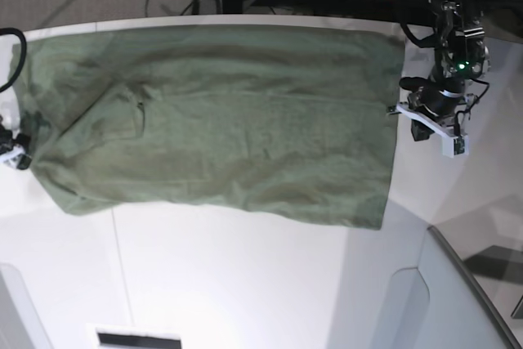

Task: Layout the t-shirt on the table in an organized manner, then fold the t-shirt properly
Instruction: 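Slide the left gripper along the shirt edge away from the right gripper, then drag the held shirt corner with the right gripper to straighten the side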

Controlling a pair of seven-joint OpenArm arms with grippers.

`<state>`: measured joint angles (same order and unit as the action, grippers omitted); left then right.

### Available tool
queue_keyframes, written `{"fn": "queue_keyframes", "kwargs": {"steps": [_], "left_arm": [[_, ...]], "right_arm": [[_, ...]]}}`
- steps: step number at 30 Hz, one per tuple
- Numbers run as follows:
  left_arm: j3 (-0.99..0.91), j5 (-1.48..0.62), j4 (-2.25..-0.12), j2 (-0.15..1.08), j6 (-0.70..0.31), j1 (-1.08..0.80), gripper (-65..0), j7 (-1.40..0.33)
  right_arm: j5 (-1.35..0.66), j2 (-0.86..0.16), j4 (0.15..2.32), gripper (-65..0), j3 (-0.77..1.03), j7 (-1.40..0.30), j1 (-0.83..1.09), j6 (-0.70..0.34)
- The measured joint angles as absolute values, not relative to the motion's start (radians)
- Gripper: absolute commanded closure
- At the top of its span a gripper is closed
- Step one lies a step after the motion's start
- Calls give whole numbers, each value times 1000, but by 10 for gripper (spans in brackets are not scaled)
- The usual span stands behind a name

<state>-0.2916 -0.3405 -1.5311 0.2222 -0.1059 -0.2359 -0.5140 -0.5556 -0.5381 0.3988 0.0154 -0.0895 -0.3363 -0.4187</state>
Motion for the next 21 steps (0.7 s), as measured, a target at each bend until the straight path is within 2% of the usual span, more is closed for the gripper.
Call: {"fn": "queue_keyframes", "kwargs": {"steps": [12, 14, 15, 19, 21], "left_arm": [[-296, -341, -1531, 205, -109, -230, 0, -516], [-299, -340, -1531, 209, -109, -231, 0, -516], [-300, -340, -1531, 211, -109, -230, 0, -516], [-300, -340, -1531, 210, -109, -231, 0, -516], [-300, -340, -1531, 211, -109, -231, 0, -516]], "right_arm": [[-558, -496, 399, -356, 15, -90, -337, -419], [-558, -495, 399, -336, 15, -89, -337, -419], [-558, -496, 399, -300, 15, -89, -337, -419], [-558, -498, 399, -69, 15, -90, -335, -419], [-558, -498, 399, -12, 15, -90, -336, -419]]}}
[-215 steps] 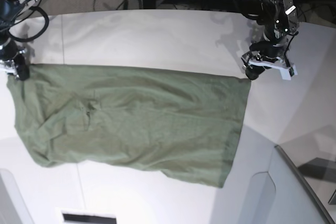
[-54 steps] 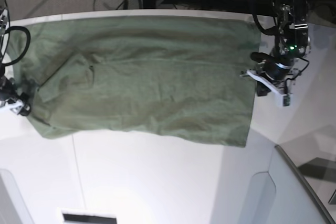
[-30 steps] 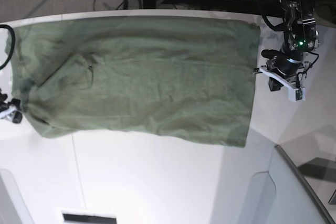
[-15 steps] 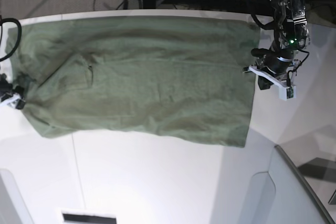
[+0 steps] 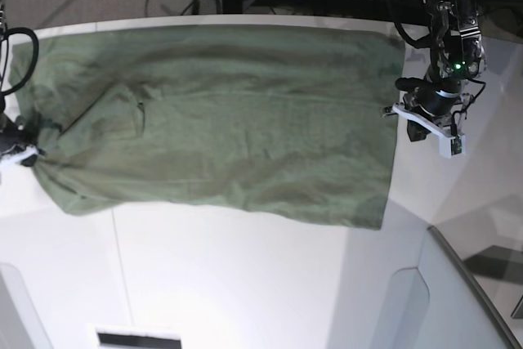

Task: Layout the t-shirt on the table in an organized manner, then fold the t-shirt properly
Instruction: 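Drag the held shirt corner with the right gripper to straighten the side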

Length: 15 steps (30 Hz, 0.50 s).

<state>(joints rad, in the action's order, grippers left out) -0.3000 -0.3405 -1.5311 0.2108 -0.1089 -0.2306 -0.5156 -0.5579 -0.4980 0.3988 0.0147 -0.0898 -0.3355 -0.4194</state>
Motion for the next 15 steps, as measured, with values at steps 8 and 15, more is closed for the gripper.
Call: {"fn": "queue_keyframes", "kwargs": {"steps": [8, 15], "left_arm": [[-298, -340, -1531, 211, -109, -231, 0, -516], [-292, -341, -1531, 210, -109, -231, 0, -517]], "right_arm": [[-555, -501, 522, -2, 16, -126, -305, -418], [-568, -501, 849, -2, 144, -408, -164, -424]]}}
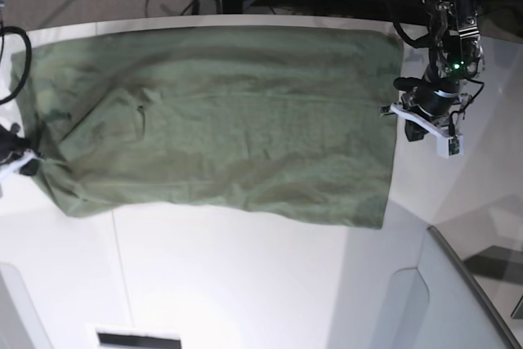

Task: Layout the t-shirt on the table in an organized manner, then fold the t-shirt properly
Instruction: 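Drag the held shirt corner with the right gripper to straighten the side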

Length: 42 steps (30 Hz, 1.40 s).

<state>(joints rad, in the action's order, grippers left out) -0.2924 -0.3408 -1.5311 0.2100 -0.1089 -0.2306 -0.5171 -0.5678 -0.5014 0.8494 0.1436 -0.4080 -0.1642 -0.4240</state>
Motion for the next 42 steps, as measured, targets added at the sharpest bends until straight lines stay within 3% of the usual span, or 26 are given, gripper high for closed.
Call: {"fn": "queue_keyframes", "kwargs": {"steps": [11, 18, 20, 23, 25, 29, 32, 37, 42], "left_arm": [[-292, -341, -1531, 210, -109, -230, 0, -520], [-292, -340, -1531, 210, -109, -231, 0, -520], [-292, -341, -1531, 210, -109, -233, 0, -519], [-291, -340, -1531, 211, -109, -234, 0, -520], [-294, -340, -1531, 210, -109, -234, 0, -519], [-298, -341, -1519, 212, -109, -235, 0, -516], [-299, -340, -1496, 210, -109, -234, 0, -518], [-300, -340, -1495, 210, -109, -236, 0, -515], [-300, -341, -1495, 221, -110, -239, 0, -516]], "right_arm": [[-558, -373, 1305, -5, 397, -791, 71, -425], [-557, -295, 1368, -23, 495, -938, 123, -426], [-557, -293, 1366, -92, 500, -990, 123, -426], [-559, -287, 1385, -272, 500, -1062, 125, -426], [-557, -282, 1441, -348, 500, -1074, 137, -425], [-554, -291, 1540, -365, 516, -1063, 109, -426], [-517, -342, 1442, -365, 458, -1003, -9, -431], [-397, -382, 1098, -366, 304, -862, -222, -437], [-386, -383, 904, -366, 289, -797, -277, -530]]}}
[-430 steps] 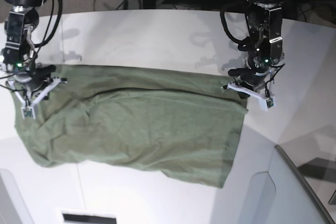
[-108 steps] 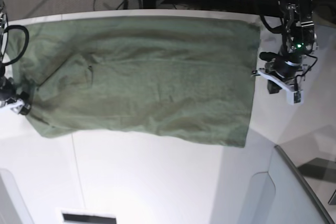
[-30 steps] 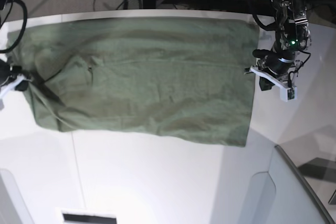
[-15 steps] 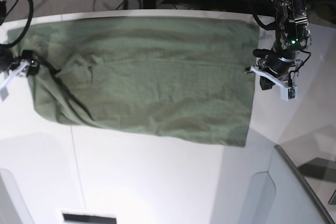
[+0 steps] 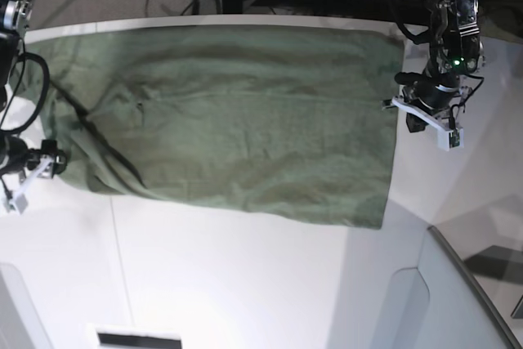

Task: Layout the t-shirt on the table in an organized manner, then fold the t-shirt properly
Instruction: 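Drag the held shirt corner with the right gripper to straighten the side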

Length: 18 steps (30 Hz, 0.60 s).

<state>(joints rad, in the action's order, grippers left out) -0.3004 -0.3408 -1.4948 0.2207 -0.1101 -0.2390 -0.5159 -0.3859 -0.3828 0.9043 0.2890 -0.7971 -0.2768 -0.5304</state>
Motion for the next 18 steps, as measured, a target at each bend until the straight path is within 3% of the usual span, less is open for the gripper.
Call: {"fn": "queue_keyframes", "kwargs": {"steps": [15, 16, 18], "left_arm": [[-300, -341, -1495, 225, -109, -232, 0, -515], [-300, -341, -1495, 225, -109, -232, 0, -514], [-300, -341, -1495, 224, -109, -233, 0, -515]], "right_arm": [[-382, -385, 683, -360, 288, -628, -341, -532], [-382, -385, 683, -353, 288, -627, -343, -532], [-382, -385, 683, -279, 288, -628, -343, -532]]}}
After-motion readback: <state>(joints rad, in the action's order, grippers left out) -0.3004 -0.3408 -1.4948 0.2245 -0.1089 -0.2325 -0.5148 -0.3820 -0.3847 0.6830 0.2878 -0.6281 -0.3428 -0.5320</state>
